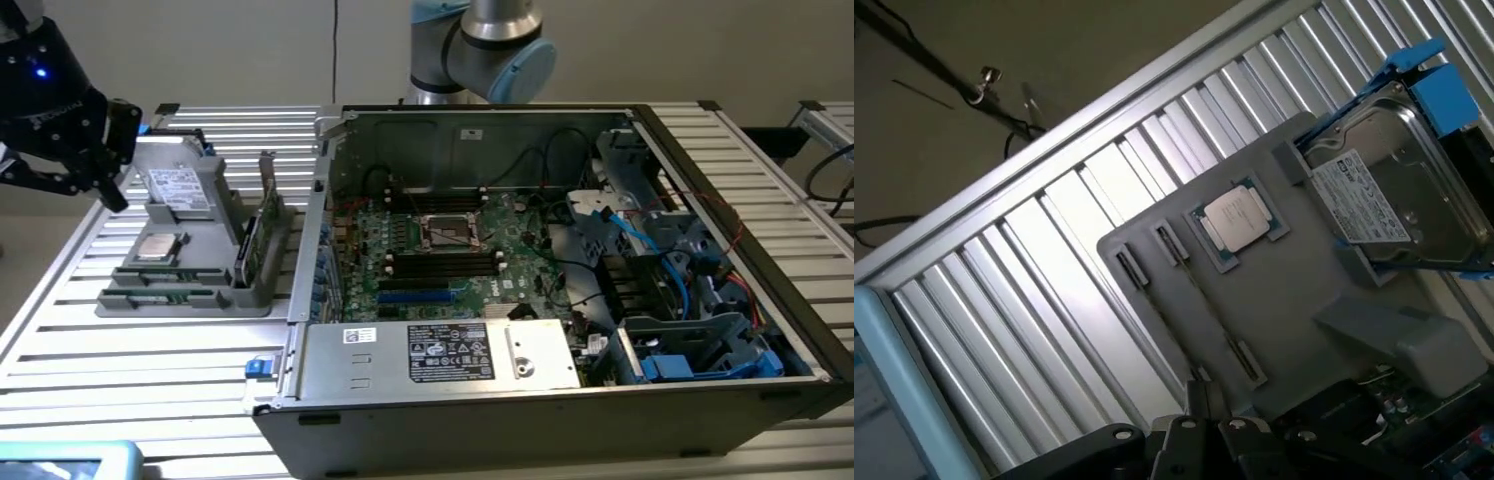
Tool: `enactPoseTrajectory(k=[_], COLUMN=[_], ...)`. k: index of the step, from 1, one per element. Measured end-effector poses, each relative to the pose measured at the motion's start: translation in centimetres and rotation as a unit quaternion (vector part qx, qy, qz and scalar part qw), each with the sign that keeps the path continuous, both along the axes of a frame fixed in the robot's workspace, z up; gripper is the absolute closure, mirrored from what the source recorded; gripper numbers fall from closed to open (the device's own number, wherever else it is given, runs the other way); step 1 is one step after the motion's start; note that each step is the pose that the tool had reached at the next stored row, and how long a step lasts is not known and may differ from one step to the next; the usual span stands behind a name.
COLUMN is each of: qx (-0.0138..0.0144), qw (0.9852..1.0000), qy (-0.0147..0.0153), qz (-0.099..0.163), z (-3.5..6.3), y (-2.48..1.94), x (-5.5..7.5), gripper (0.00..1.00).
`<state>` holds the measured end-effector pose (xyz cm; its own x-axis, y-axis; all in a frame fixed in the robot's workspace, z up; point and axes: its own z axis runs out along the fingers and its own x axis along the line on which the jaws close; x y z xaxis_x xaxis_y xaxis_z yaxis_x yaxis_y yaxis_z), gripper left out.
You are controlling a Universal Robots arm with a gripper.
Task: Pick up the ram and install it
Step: 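Pick up the ram and move it above insertion slot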
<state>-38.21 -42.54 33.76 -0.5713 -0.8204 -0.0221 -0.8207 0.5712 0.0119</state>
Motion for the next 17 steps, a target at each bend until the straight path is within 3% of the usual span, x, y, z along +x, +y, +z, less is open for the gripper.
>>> enactPoseTrajectory(k=[3, 7, 11, 17], qx=[-0.0032, -0.0072, -0.0107, -0.0143], qw=[0.9998, 0.9984, 0.9956, 0.9898], qy=[-0.0044, -0.0052, -0.0062, -0.0077], qz=[0.021, 0.056, 0.093, 0.142], z=[-0.01, -0.02, -0.05, -0.14], y=[0.00, 0.00, 0.00, 0.00], x=[0.01, 0.00, 0.00, 0.00], gripper=[0.89, 0.89, 0.89, 0.89])
